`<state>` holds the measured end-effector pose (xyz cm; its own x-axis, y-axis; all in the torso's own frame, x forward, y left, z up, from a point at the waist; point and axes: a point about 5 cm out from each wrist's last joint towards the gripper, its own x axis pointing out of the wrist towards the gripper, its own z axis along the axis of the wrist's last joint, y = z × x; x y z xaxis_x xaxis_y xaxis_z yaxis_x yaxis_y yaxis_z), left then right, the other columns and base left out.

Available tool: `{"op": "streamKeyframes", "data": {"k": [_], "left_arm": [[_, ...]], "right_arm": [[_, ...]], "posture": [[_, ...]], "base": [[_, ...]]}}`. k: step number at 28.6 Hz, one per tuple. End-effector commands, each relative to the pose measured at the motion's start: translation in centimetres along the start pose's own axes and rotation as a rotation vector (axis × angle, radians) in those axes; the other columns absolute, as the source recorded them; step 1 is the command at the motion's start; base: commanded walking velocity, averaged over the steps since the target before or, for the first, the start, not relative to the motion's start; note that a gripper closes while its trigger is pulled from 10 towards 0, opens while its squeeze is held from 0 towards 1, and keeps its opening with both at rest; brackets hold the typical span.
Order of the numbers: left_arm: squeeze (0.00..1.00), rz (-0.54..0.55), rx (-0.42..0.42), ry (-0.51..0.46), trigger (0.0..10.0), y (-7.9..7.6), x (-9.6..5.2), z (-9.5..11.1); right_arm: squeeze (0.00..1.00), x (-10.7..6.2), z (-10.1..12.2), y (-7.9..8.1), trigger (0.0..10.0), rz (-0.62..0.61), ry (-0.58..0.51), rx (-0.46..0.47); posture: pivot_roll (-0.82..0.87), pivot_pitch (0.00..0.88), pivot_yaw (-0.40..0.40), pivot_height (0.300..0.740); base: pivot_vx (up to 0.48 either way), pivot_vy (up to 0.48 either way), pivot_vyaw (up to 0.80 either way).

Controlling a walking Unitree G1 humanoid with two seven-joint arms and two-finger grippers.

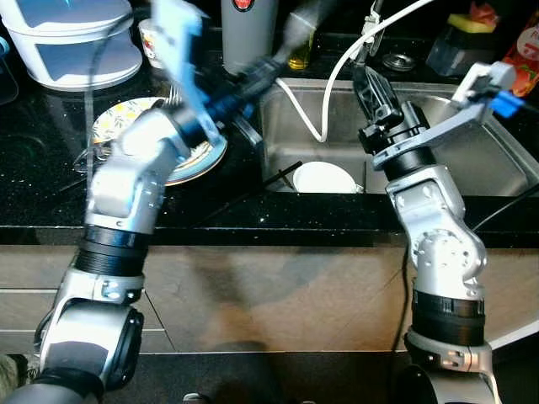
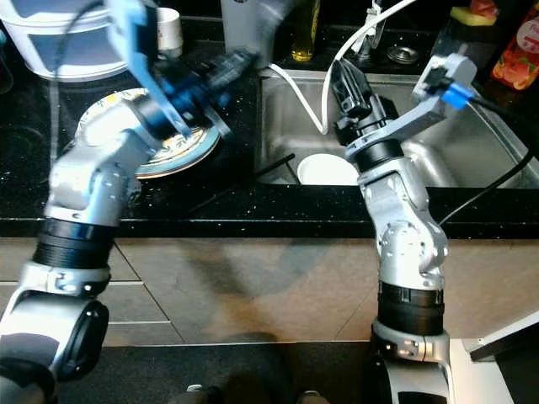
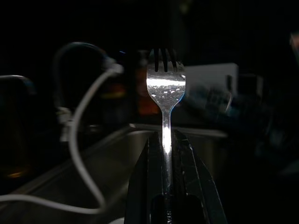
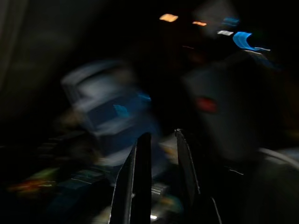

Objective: Kitchen organization

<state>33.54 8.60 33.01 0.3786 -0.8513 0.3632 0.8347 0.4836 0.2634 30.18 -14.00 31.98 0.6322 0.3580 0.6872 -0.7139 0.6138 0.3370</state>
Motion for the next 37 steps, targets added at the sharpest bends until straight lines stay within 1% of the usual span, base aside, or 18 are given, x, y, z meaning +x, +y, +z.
{"op": "streamKeyframes", "data": {"k": [1,3,5,8,11,15,18,20,23,24,26,29,31,33,36,37], "left_arm": [[0.0,-0.077,0.023,0.013,10.0,-1.1,0.4,-0.2],[0.0,-0.105,0.031,0.021,10.0,-1.4,0.5,-0.4],[0.0,-0.112,0.034,0.028,10.0,-1.3,0.9,-0.6],[0.0,-0.117,0.04,0.017,10.0,-1.2,1.3,-0.4],[0.0,-0.128,0.035,-0.003,10.0,-1.3,1.4,0.0],[0.0,-0.149,0.036,-0.006,10.0,-1.7,1.5,0.0],[0.0,-0.136,0.028,-0.005,10.0,-1.6,1.5,-0.2],[0.0,-0.14,0.027,-0.007,10.0,-1.6,1.6,-0.1],[0.0,-0.191,0.031,-0.007,10.0,-2.2,1.5,-0.1],[0.0,-0.191,0.031,-0.007,10.0,-2.2,1.5,-0.1],[0.0,-0.219,0.034,-0.013,10.0,-2.5,1.4,-0.1],[0.0,-0.225,0.046,-0.014,10.0,-2.6,1.3,0.1],[0.0,-0.227,0.066,-0.003,10.0,-2.6,1.3,0.1],[0.0,-0.236,0.085,0.01,10.0,-2.8,1.3,0.0],[0.0,-0.239,0.085,0.013,10.0,-2.8,1.2,-0.1],[0.0,-0.245,0.083,0.014,10.0,-2.9,1.2,-0.1]], "right_arm": [[0.0,-0.3,0.0,1.4,10.0,0.095,0.004,0.05],[0.0,-0.3,-0.1,2.2,10.0,0.147,0.004,0.084],[0.0,-0.5,-0.2,3.0,10.0,0.205,0.004,0.116],[0.0,-0.6,-0.5,3.4,10.0,0.22,0.025,0.138],[0.0,-0.6,-0.8,3.4,10.0,0.22,0.046,0.141],[0.0,-0.7,-1.2,3.2,10.0,0.203,0.059,0.181],[0.0,-0.5,-1.4,3.4,10.0,0.223,0.056,0.208],[0.0,-0.5,-1.5,3.4,10.0,0.226,0.062,0.206],[0.0,-0.4,-1.7,3.0,10.0,0.2,0.068,0.199],[0.0,-0.4,-1.7,3.0,10.0,0.2,0.068,0.199],[0.0,-0.3,-1.9,2.5,10.0,0.16,0.082,0.172],[0.0,-0.1,-2.7,1.2,10.0,0.05,0.145,0.069],[0.0,0.0,-3.0,0.6,10.0,0.003,0.169,0.023],[0.0,0.1,-3.0,0.2,10.0,-0.029,0.17,0.007],[0.0,0.2,-3.1,-0.4,10.0,-0.068,0.18,-0.044],[0.0,0.2,-3.1,-0.6,10.0,-0.084,0.182,-0.082]], "posture": [[0.04,0.111,-0.003,0.74],[0.04,0.11,-0.001,0.74],[0.03,0.106,0.006,0.74],[0.03,0.1,0.007,0.74],[0.03,0.1,0.007,0.74],[0.03,0.098,0.004,0.74],[0.04,0.091,0.003,0.74],[0.04,0.086,0.004,0.74],[0.05,0.081,0.005,0.74],[0.05,0.081,0.005,0.74],[0.05,0.081,0.005,0.74],[0.04,0.075,0.007,0.74],[0.04,0.075,0.007,0.74],[0.04,0.075,0.007,0.74],[0.05,0.072,0.006,0.74],[0.05,0.073,0.007,0.74]], "base": [[0.0,0.0,0.0],[0.0,0.0,0.0],[0.0,0.0,0.0],[0.0,0.0,0.0],[0.0,0.0,0.0],[0.0,0.0,0.0],[0.0,0.0,0.0],[0.0,0.0,0.0],[0.0,0.0,0.0],[0.0,0.0,0.0],[0.0,0.0,0.0],[0.0,0.0,0.0],[0.0,0.0,0.0],[0.0,0.0,0.0],[0.0,0.0,0.0],[0.0,0.0,0.0]]}}
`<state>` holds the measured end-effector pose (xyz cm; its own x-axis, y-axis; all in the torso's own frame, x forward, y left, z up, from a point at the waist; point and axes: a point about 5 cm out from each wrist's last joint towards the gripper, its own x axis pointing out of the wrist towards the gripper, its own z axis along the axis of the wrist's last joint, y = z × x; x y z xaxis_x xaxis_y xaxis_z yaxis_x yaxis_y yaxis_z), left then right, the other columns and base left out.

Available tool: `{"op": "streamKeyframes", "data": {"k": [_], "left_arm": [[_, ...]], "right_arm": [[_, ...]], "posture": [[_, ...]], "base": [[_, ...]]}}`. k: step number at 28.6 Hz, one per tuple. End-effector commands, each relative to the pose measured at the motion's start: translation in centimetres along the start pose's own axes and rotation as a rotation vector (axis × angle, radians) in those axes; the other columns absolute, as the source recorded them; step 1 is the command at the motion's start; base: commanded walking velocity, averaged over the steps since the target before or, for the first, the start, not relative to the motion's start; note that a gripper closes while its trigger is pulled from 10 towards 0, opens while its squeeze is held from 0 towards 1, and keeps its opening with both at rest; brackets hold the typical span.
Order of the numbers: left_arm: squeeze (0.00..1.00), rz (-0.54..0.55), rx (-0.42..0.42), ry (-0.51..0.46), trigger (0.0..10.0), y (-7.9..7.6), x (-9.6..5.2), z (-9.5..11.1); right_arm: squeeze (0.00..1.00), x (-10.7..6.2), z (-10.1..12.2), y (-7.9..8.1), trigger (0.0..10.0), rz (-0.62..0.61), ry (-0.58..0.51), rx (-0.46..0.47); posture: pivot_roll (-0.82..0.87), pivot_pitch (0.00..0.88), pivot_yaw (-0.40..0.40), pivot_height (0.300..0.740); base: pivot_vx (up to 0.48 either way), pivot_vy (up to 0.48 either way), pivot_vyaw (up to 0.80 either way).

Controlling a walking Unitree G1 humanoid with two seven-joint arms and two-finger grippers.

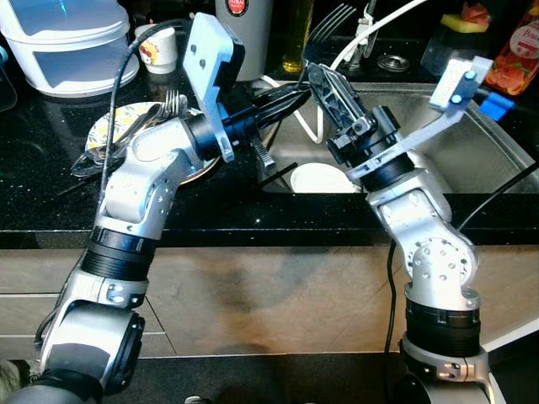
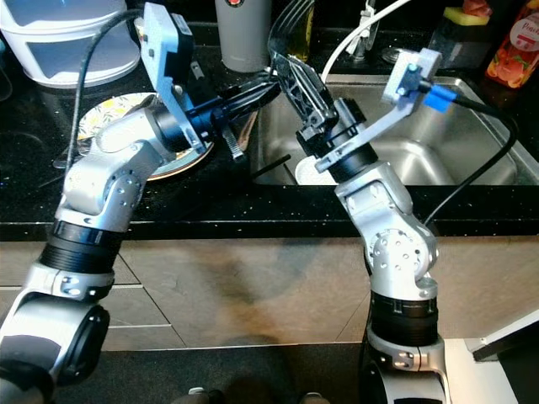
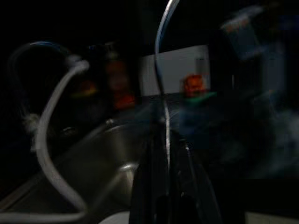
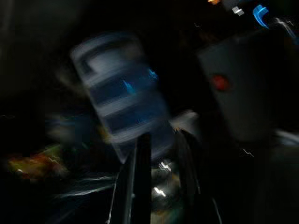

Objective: Kitchen organization

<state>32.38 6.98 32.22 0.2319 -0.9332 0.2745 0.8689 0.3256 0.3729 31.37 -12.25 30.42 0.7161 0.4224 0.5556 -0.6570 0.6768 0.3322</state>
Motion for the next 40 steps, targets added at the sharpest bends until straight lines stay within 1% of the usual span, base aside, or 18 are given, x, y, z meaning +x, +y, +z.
{"op": "streamKeyframes", "data": {"k": [1,4,7,9,10,11,12,14,15,16,17,20,24,28,29,34,36,40], "left_arm": [[0.0,-0.056,0.03,-0.017,10.0,-0.8,0.7,0.5],[0.0,-0.062,0.018,-0.008,10.0,-0.8,0.6,0.2],[0.0,-0.045,0.011,-0.011,10.0,-0.5,0.6,0.2],[0.0,-0.045,0.011,-0.011,10.0,-0.5,0.6,0.2],[0.0,-0.035,0.011,-0.015,10.0,-0.3,0.6,0.2],[0.0,0.012,0.008,-0.042,10.0,0.4,0.4,0.9],[0.0,0.012,0.008,-0.042,10.0,0.4,0.4,0.9],[0.0,0.053,0.007,-0.069,10.0,1.2,-0.2,1.6],[0.0,0.072,0.002,-0.081,10.0,1.5,-0.7,2.0],[0.0,0.072,0.002,-0.081,10.0,1.5,-0.7,2.0],[0.0,0.091,-0.014,-0.095,10.0,1.8,-1.4,2.3],[0.0,0.093,-0.037,-0.075,10.0,1.6,-2.2,1.7],[0.0,0.086,-0.046,-0.053,10.0,1.2,-2.4,1.2],[0.0,0.069,-0.061,-0.046,10.0,0.8,-2.1,0.8],[0.0,0.054,-0.063,-0.042,10.0,0.5,-1.8,0.6],[0.0,0.038,-0.066,-0.045,10.0,0.1,-1.3,0.4],[0.0,0.025,-0.073,-0.053,10.0,-0.2,-0.9,0.4],[0.0,-0.003,-0.09,-0.044,10.0,-0.7,-0.5,0.0]], "right_arm": [[0.0,0.0,-0.5,-0.2,10.0,-0.025,0.025,-0.02],[0.0,0.0,-0.5,0.1,10.0,0.012,0.021,-0.013],[0.0,-0.4,-0.4,1.5,10.0,0.14,0.024,0.016],[0.0,-0.4,-0.4,1.5,10.0,0.14,0.024,0.016],[0.0,-0.6,-0.4,1.8,10.0,0.173,0.021,0.02],[0.0,-0.8,-0.1,2.0,10.0,0.18,0.007,0.008],[0.0,-0.8,-0.1,2.0,10.0,0.18,0.007,0.008],[0.0,-0.8,0.2,1.7,10.0,0.152,-0.014,0.001],[1.0,-0.9,0.5,1.5,10.0,0.143,-0.029,0.003],[1.0,-0.9,0.5,1.5,10.0,0.143,-0.029,0.003],[1.0,-1.0,0.9,1.5,10.0,0.14,-0.048,0.012],[1.0,-1.3,1.4,1.9,10.0,0.19,-0.071,0.044],[1.0,-1.5,1.6,2.5,10.0,0.242,-0.085,0.071],[1.0,-1.7,1.7,3.0,10.0,0.284,-0.086,0.091],[0.0,-1.5,1.4,3.1,10.0,0.287,-0.069,0.084],[0.0,-1.2,1.0,3.3,10.0,0.292,-0.037,0.062],[0.0,-1.1,0.4,3.4,10.0,0.295,0.0,0.027],[0.0,-0.9,0.0,3.2,10.0,0.278,0.027,-0.015]], "posture": [[0.05,0.073,0.007,0.74],[0.05,0.073,0.007,0.74],[0.04,0.079,0.009,0.74],[0.04,0.079,0.009,0.74],[0.04,0.079,0.009,0.74],[0.04,0.085,0.009,0.74],[0.04,0.085,0.009,0.74],[0.04,0.087,0.01,0.74],[0.04,0.088,0.011,0.74],[0.04,0.088,0.011,0.74],[0.03,0.087,0.01,0.74],[0.03,0.088,0.007,0.74],[0.04,0.086,0.001,0.74],[0.04,0.082,-0.003,0.74],[0.03,0.077,-0.007,0.74],[0.03,0.073,-0.015,0.74],[0.03,0.064,-0.018,0.74],[0.03,0.06,-0.016,0.74]], "base": [[0.0,0.0,0.0],[0.0,0.0,0.0],[0.0,0.0,0.0],[0.0,0.0,0.0],[0.0,0.0,0.0],[0.0,0.0,0.0],[0.0,0.0,0.0],[0.0,0.0,0.0],[0.0,0.0,0.0],[0.0,0.0,0.0],[0.0,0.0,0.0],[0.0,0.0,0.0],[0.0,0.0,0.0],[0.0,0.0,0.0],[0.0,0.0,0.0],[0.0,0.0,0.0],[0.0,0.0,0.0],[0.0,0.0,0.0]]}}
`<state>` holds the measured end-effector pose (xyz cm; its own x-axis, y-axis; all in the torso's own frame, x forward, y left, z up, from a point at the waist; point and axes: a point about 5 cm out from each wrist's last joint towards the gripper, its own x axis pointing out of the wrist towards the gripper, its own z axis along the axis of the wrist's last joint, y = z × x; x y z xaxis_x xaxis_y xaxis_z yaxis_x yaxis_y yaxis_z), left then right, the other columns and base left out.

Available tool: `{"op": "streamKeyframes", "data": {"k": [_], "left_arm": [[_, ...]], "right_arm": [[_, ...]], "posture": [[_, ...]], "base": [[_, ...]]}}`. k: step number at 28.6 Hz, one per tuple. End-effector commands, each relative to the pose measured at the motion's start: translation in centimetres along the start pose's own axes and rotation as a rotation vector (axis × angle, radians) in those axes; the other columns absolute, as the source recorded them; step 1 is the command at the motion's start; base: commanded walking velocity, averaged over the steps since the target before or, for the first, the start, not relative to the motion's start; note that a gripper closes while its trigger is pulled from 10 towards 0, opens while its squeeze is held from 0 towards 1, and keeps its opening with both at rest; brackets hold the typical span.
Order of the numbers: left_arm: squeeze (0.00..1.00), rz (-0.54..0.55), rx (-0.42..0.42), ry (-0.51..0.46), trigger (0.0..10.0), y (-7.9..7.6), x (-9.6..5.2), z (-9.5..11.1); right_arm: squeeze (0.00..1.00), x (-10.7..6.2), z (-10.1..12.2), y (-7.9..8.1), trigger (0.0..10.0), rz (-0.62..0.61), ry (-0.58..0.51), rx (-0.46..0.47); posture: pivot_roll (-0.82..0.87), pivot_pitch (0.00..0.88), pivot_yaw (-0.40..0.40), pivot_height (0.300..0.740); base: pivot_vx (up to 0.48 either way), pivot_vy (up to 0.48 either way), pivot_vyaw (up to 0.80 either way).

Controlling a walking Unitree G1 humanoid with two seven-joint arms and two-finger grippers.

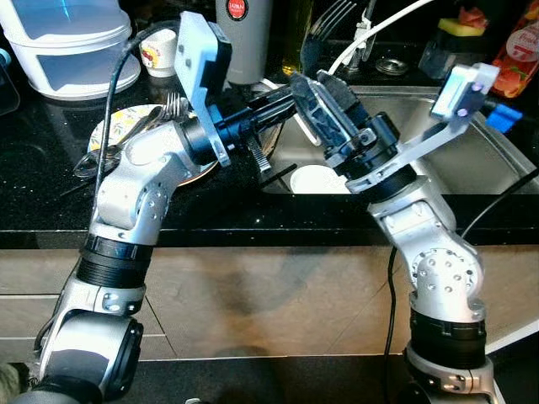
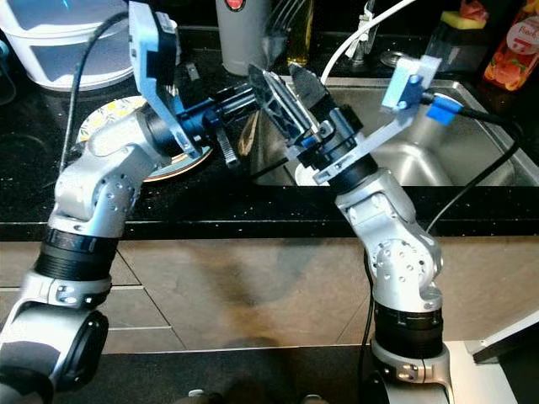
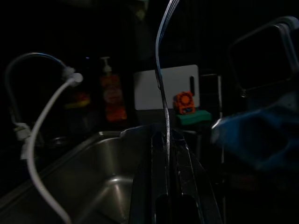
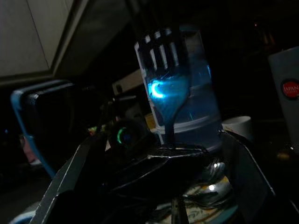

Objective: Kitchen organization

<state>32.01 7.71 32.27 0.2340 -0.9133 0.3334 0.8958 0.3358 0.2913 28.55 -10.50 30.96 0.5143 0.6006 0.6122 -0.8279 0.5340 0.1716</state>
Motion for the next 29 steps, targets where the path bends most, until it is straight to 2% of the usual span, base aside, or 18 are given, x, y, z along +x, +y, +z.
{"op": "streamKeyframes", "data": {"k": [1,4,5,6,7,8,10,11,13,21,27,28,29], "left_arm": [[0.0,-0.033,-0.006,0.024,10.0,-0.8,0.2,-0.6],[0.0,-0.036,-0.002,0.034,10.0,-0.9,0.2,-0.8],[0.0,-0.038,-0.007,0.05,10.0,-1.0,0.1,-1.1],[0.0,-0.04,-0.008,0.058,10.0,-1.1,0.1,-1.3],[0.0,-0.041,-0.005,0.069,10.0,-1.1,0.0,-1.4],[0.0,-0.042,-0.003,0.077,10.0,-1.1,0.0,-1.6],[0.0,-0.043,0.008,0.103,10.0,-1.1,-0.2,-1.9],[0.0,-0.04,0.009,0.108,10.0,-1.0,-0.3,-2.0],[0.0,-0.035,0.009,0.114,10.0,-0.9,-0.4,-2.0],[0.0,-0.004,0.031,0.133,10.0,-0.4,-0.8,-2.1],[0.0,0.018,0.057,0.1,10.0,-0.5,-0.6,-1.5],[1.0,0.034,0.054,0.083,10.0,-0.3,-0.5,-1.3],[1.0,0.034,0.054,0.083,10.0,-0.3,-0.5,-1.3]], "right_arm": [[0.0,0.1,0.0,0.0,10.0,0.0,0.006,-0.014],[0.0,0.1,0.1,-0.1,10.0,-0.002,0.001,-0.013],[0.0,0.1,0.1,-0.2,2.9,-0.013,-0.004,-0.015],[0.0,0.1,0.2,-0.3,2.9,-0.019,-0.006,-0.016],[0.0,0.1,0.2,-0.5,2.1,-0.025,-0.009,-0.015],[0.0,0.1,0.3,-0.5,0.0,-0.03,-0.012,-0.013],[0.0,0.1,0.5,-0.9,0.0,-0.047,-0.024,-0.014],[0.0,0.0,0.6,-1.0,0.7,-0.053,-0.032,-0.017],[0.0,0.0,0.8,-1.2,0.0,-0.06,-0.043,-0.019],[0.0,0.0,0.7,-1.3,0.0,-0.068,-0.054,-0.008],[0.0,0.2,0.3,-1.3,0.0,-0.062,-0.058,0.008],[0.0,0.2,0.2,-1.4,0.0,-0.062,-0.057,0.009],[0.0,0.2,0.2,-1.4,0.0,-0.062,-0.057,0.009]], "posture": [[0.03,0.059,-0.017,0.74],[0.03,0.059,-0.017,0.74],[0.03,0.058,-0.017,0.74],[0.03,0.058,-0.017,0.74],[0.04,0.06,-0.015,0.74],[0.04,0.06,-0.015,0.74],[0.04,0.059,-0.012,0.74],[0.04,0.058,-0.01,0.74],[0.04,0.056,-0.008,0.74],[0.06,0.056,-0.012,0.74],[0.07,0.049,-0.015,0.74],[0.08,0.04,-0.005,0.74],[0.08,0.04,-0.005,0.74]], "base": [[0.0,0.0,0.0],[0.0,0.0,0.0],[0.0,0.0,0.0],[0.0,0.0,0.0],[0.0,0.0,0.0],[0.0,0.0,0.0],[0.0,0.0,0.0],[0.0,0.0,0.0],[0.0,0.0,0.0],[0.0,0.0,0.0],[0.0,0.0,0.0],[0.0,0.0,0.0],[0.0,0.0,0.0]]}}
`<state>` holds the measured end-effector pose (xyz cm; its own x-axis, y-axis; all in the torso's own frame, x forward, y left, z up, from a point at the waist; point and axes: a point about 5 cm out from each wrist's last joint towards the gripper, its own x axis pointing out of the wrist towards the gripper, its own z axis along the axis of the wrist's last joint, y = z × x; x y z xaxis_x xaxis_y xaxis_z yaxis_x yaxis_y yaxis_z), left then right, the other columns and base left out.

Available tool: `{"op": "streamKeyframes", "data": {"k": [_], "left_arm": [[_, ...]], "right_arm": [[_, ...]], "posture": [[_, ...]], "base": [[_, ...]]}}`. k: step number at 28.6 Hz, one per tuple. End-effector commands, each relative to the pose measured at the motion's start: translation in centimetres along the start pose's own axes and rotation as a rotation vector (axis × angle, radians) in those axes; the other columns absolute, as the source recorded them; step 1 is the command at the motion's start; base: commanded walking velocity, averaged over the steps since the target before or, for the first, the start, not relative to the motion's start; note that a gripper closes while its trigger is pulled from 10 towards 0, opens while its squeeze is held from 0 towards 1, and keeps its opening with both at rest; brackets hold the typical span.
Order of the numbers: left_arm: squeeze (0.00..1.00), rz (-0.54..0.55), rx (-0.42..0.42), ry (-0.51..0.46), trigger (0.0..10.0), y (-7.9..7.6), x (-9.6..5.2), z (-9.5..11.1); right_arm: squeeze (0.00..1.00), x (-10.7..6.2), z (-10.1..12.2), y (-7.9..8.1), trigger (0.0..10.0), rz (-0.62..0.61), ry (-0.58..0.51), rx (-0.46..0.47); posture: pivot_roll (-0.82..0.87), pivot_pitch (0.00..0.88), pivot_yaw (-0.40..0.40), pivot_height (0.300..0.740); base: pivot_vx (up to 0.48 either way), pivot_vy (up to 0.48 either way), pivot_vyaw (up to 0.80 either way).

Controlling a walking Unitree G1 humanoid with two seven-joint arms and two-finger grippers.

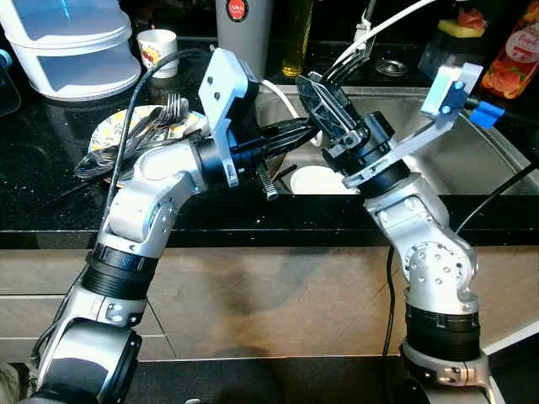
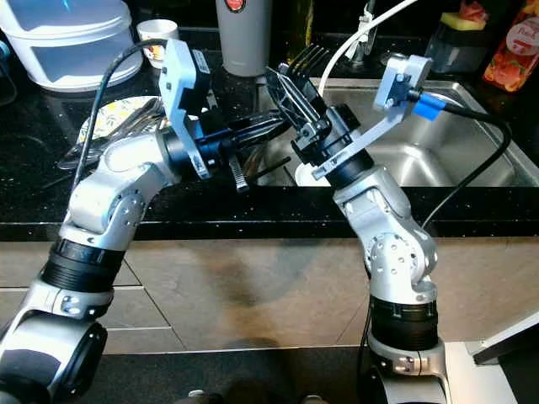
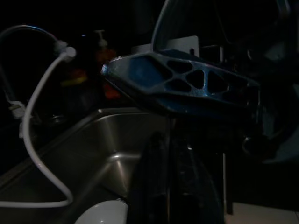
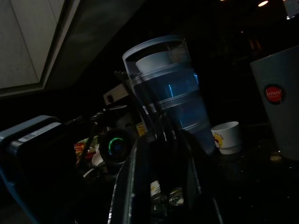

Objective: Kitchen organization

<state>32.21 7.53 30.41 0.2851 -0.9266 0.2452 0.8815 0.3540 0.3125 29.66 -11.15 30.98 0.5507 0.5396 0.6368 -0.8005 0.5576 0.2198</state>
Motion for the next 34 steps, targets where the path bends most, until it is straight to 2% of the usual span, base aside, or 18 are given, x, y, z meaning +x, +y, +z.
{"op": "streamKeyframes", "data": {"k": [1,5,6,7,10,11,14,15,16,17,18,22,25,26,31,32,33,34], "left_arm": [[1.0,0.05,0.016,-0.028,10.0,0.5,0.1,0.6],[1.0,0.069,0.014,-0.042,10.0,0.9,0.3,0.9],[1.0,0.065,0.008,-0.064,10.0,1.0,0.3,1.5],[0.0,0.057,0.005,-0.105,10.0,1.1,0.2,2.3],[0.0,0.058,0.007,-0.127,10.0,1.2,0.1,2.7],[0.0,0.046,0.0,-0.138,10.0,1.1,-0.3,3.0],[0.0,0.065,-0.015,-0.14,10.0,0.9,-1.9,2.9],[0.0,0.065,-0.015,-0.14,10.0,0.9,-1.9,2.9],[0.0,0.107,-0.031,-0.136,10.0,1.0,-2.6,2.4],[0.0,0.121,-0.044,-0.143,10.0,1.0,-2.8,2.3],[0.0,0.121,-0.044,-0.143,10.0,1.0,-2.8,2.3],[0.0,0.141,-0.077,-0.178,10.0,0.9,-3.2,2.6],[0.0,0.153,-0.089,-0.177,10.0,0.9,-3.4,2.6],[0.0,0.172,-0.09,-0.162,10.0,0.9,-3.3,2.3],[0.0,0.259,-0.102,-0.112,10.0,0.9,-3.1,1.0],[0.0,0.314,-0.119,-0.077,10.0,1.0,-3.1,0.4],[0.0,0.314,-0.119,-0.077,10.0,1.0,-3.1,0.4],[0.0,0.428,-0.125,0.004,10.0,1.4,-3.2,-1.0]], "right_arm": [[0.0,0.1,0.0,-0.2,0.0,-0.006,-0.009,-0.009],[0.0,0.0,0.0,-0.3,0.0,-0.01,-0.011,-0.015],[0.0,0.0,0.0,-0.5,4.0,-0.022,-0.013,-0.023],[0.0,0.0,0.0,-0.9,10.0,-0.046,-0.015,-0.038],[0.0,0.0,-0.1,-1.1,10.0,-0.061,-0.012,-0.046],[0.0,0.0,0.1,-2.0,10.0,-0.125,-0.022,-0.06],[0.0,-0.4,0.5,-7.2,10.0,-0.449,-0.03,-0.151],[0.0,-0.4,0.5,-7.2,10.0,-0.449,-0.03,-0.151],[0.0,-0.7,0.5,-9.7,10.0,-0.608,-0.002,-0.264],[0.0,-0.8,0.4,-10.9,10.0,-0.685,0.022,-0.329],[0.0,-0.8,0.4,-10.9,10.0,-0.685,0.022,-0.329],[0.0,-2.1,-0.6,-14.0,10.0,-0.912,0.108,-0.463],[0.0,-2.8,-1.4,-14.8,10.0,-0.973,0.141,-0.5],[1.0,-2.9,-1.8,-14.8,10.0,-0.962,0.152,-0.51],[1.0,-2.1,-1.6,-14.1,10.0,-0.895,0.105,-0.56],[0.0,-1.6,-0.8,-13.6,10.0,-0.863,0.035,-0.576],[0.0,-1.6,-0.8,-13.6,10.0,-0.863,0.035,-0.576],[0.0,-0.7,1.0,-12.1,10.0,-0.782,-0.095,-0.594]], "posture": [[0.08,0.037,-0.001,0.74],[0.08,0.033,0.008,0.74],[0.08,0.03,0.017,0.74],[0.08,0.028,0.021,0.74],[0.08,0.028,0.021,0.74],[0.08,0.039,0.013,0.74],[0.09,0.048,-0.015,0.74],[0.09,0.048,-0.015,0.74],[0.08,0.047,-0.013,0.74],[0.09,0.046,-0.015,0.74],[0.09,0.046,-0.015,0.74],[0.1,0.051,-0.015,0.74],[0.1,0.053,-0.017,0.74],[0.1,0.052,-0.017,0.74],[0.09,0.059,-0.019,0.74],[0.09,0.061,-0.02,0.74],[0.09,0.061,-0.02,0.74],[0.08,0.068,-0.025,0.74]], "base": [[0.0,0.0,0.0],[0.0,0.0,0.0],[0.0,0.0,0.0],[0.0,0.0,0.0],[0.0,0.0,0.0],[0.0,0.0,0.0],[0.0,0.0,0.0],[0.0,0.0,0.0],[0.0,0.0,0.0],[0.0,0.0,0.0],[0.0,0.0,0.0],[0.0,0.0,0.0],[0.0,0.0,0.0],[0.0,0.0,0.0],[0.0,0.0,0.0],[0.0,0.0,0.0],[0.0,0.0,0.0],[0.0,0.0,0.0]]}}
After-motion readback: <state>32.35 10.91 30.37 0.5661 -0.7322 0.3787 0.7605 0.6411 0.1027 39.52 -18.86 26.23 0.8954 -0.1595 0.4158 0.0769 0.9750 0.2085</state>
